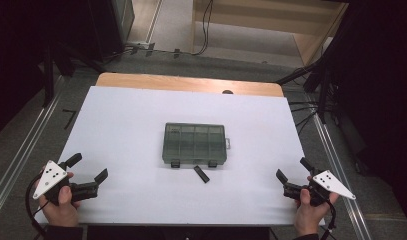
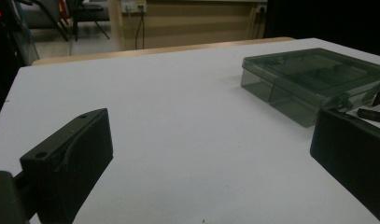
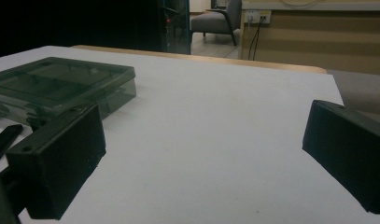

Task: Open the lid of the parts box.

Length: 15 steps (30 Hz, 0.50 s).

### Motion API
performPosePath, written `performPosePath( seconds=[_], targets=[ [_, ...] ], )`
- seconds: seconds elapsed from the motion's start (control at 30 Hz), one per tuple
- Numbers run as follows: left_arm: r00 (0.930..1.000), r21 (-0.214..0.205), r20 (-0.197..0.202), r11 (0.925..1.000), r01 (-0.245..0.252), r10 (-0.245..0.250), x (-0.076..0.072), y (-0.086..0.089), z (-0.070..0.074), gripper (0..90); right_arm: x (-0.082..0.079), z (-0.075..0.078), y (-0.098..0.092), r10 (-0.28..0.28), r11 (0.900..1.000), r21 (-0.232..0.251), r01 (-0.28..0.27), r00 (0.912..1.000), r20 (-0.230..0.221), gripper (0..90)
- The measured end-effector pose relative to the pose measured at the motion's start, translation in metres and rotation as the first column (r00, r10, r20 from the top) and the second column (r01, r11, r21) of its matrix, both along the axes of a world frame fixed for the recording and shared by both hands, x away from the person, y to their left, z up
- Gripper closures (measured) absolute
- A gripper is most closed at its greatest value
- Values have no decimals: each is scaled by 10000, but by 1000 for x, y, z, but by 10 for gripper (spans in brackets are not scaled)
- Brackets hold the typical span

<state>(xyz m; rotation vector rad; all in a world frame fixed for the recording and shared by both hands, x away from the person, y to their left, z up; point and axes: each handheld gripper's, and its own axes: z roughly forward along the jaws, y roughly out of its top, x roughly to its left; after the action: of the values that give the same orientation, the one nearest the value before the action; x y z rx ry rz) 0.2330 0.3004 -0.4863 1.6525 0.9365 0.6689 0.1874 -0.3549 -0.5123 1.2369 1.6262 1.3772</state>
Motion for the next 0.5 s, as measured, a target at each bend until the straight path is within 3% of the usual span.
performPosePath(
  seconds=[0.17,0.33,0.5],
  targets=[
    [10000,-205,32,9998,-69,70,0,-1,2,0,-1,1,-1,-2,10000,78,2,10000,22,0],
    [9999,68,-138,10000,66,-65,1,-11,4,0,-2,4,1,57,9999,-124,-56,10000,45,0],
    [9996,121,-197,9997,226,-223,0,-19,5,0,-2,9,3,175,9993,314,-180,9997,156,0]
  ],
)
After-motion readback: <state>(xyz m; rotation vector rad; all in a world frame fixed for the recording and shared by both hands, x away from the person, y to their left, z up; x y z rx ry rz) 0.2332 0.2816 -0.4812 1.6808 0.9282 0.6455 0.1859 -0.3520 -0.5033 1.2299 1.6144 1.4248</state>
